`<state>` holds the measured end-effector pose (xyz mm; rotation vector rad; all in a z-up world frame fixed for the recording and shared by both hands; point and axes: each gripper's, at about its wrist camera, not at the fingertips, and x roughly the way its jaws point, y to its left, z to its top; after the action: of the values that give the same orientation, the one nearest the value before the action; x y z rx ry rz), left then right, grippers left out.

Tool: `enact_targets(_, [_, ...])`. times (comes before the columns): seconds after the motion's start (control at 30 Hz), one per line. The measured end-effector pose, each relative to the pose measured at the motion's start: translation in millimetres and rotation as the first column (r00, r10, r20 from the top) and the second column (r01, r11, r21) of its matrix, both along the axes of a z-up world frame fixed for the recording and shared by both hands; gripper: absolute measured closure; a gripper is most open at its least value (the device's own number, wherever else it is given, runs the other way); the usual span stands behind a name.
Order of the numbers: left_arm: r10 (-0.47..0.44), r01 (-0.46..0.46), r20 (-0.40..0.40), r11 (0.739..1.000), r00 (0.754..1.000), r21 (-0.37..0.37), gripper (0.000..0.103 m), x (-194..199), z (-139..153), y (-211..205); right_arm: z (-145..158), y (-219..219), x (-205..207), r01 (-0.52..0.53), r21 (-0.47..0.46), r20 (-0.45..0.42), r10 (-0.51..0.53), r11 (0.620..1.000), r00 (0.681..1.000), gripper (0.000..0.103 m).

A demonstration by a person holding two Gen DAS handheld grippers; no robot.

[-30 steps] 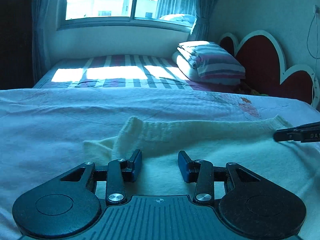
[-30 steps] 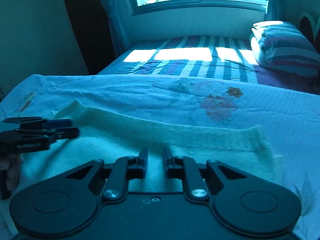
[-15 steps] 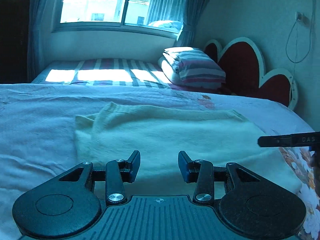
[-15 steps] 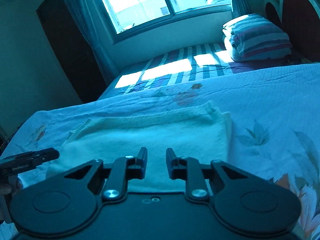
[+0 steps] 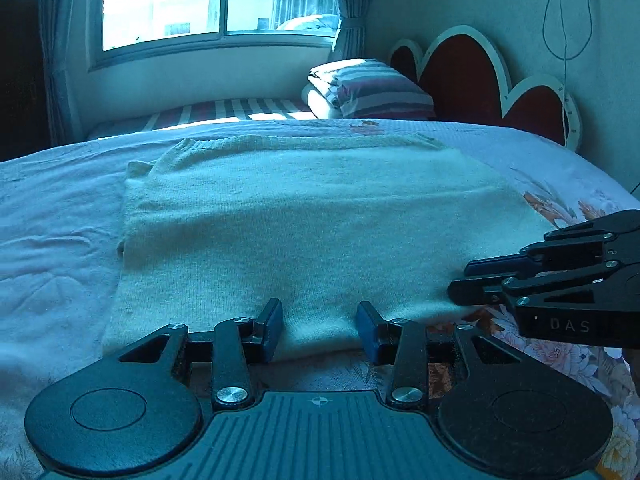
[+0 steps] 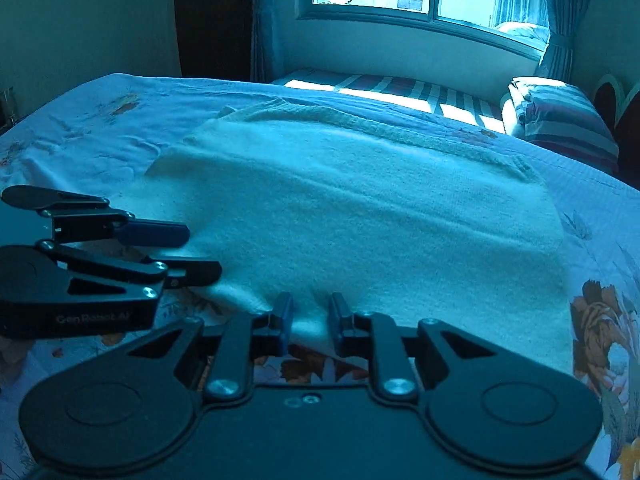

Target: Fold small clothes

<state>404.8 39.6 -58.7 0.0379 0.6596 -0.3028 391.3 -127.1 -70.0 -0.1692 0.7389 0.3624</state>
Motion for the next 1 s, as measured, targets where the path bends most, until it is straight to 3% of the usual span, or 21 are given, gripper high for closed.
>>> enact_targets(0.1, [0.028,-0.028,-0.008,0.999,1.0,-0.02,0.062,-2.6,-0.1,12.6,0.0,-21.4,-1.9,0.085,-0.021,0.009,-0.085,0.996,0.996,0.084])
enact_targets(0.37, [0.063,-0.064,-0.018,0.997,0.998,-0.05,0.062,-1.3,-3.1,32.9,-0.5,-107.6,-11.4,0.271,0.033,-0.016,-0.271,0.962,0.962,0.085])
enact_targets(0.53, [0.106,-0.108,-0.027,0.993,0.994,-0.044,0.062,-0.7,5.0,27.6,-2.1,-103.3,-9.1,0.251,0.019,-0.019,-0.25,0.968,0.968,0.083])
enact_targets(0.63, [0.148,-0.148,-0.01,0.988,0.989,-0.037,0.062,-5.1,10.7,32.8,11.1,-100.5,-13.1,0.248,0.042,0.004,-0.248,0.968,0.969,0.083])
enact_targets(0.7, [0.158,-0.16,-0.041,0.986,0.987,-0.038,0.062,-0.6,4.5,39.0,17.5,-95.4,-15.9,0.231,0.049,0.03,-0.233,0.972,0.972,0.082])
enact_targets(0.87, [0.154,-0.155,-0.042,0.988,0.987,-0.027,0.062,2.9,-1.2,40.4,-0.7,-89.0,0.9,0.225,-0.015,-0.045,-0.226,0.974,0.973,0.082])
enact_targets(1.0, [0.168,-0.171,-0.056,0.985,0.984,-0.037,0.062,0.5,4.6,42.0,1.6,-90.1,0.8,0.223,-0.009,-0.043,-0.224,0.975,0.974,0.082])
